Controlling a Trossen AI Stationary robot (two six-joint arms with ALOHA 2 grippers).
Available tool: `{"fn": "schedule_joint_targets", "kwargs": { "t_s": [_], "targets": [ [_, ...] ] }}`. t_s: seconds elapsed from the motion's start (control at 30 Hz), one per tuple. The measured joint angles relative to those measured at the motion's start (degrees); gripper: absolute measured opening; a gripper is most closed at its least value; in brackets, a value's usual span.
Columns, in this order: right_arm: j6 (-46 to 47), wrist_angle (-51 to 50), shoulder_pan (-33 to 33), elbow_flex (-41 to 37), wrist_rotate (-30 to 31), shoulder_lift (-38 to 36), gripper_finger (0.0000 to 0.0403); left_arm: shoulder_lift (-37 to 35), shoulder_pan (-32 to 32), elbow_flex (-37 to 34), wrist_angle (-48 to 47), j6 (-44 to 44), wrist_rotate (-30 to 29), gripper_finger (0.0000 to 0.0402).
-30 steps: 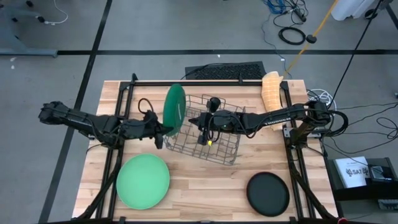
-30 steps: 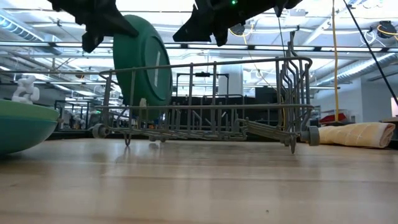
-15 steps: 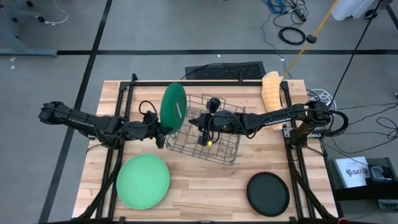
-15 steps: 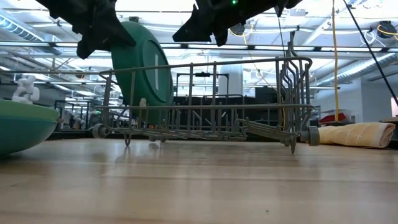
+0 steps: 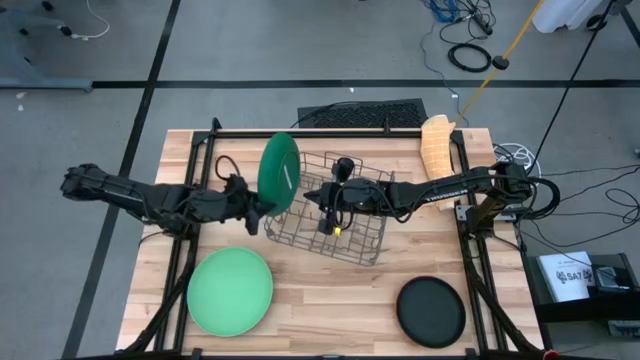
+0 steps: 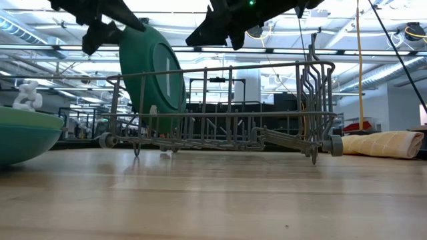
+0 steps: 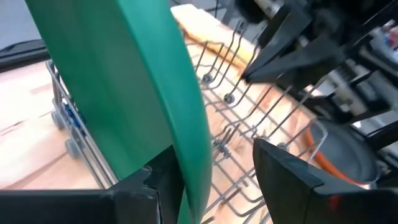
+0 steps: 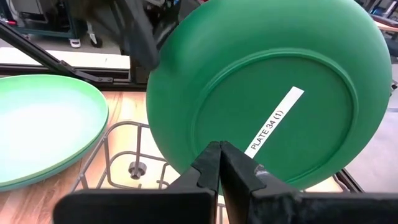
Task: Sort dishes
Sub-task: Put the green plate into the dish rack
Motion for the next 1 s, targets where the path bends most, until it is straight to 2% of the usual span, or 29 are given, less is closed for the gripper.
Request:
{"fn": "schedule_joint_targets", "kwargs": {
  "t_s": [0.17,0.37,0.43,0.8,1.0],
  "targets": [
    [0.00,-0.41,0.00,0.00,0.01,-0.02,0.0006,-4.31,0.00,0.00,0.35,1.24,-0.59,0.0185],
    [-0.20,-0.39,0.00,0.00,0.01,-0.02,0.0006,-8.69,0.21,0.05,6.56,7.06,-11.13,0.0185],
    [-0.20,-0.40,0.00,0.00,0.00,-0.02,0.0006,-9.20,1.04,0.07,8.63,9.30,-12.55,0.0185],
    [-0.20,-0.32,-0.02,0.02,0.01,-0.02,0.0006,-3.64,6.06,0.07,9.35,10.00,-4.10,0.0185],
    [-0.20,-0.30,-0.02,0.02,0.01,-0.04,0.0006,0.23,7.81,0.07,8.94,10.03,-1.71,0.0175]
  ]
}}
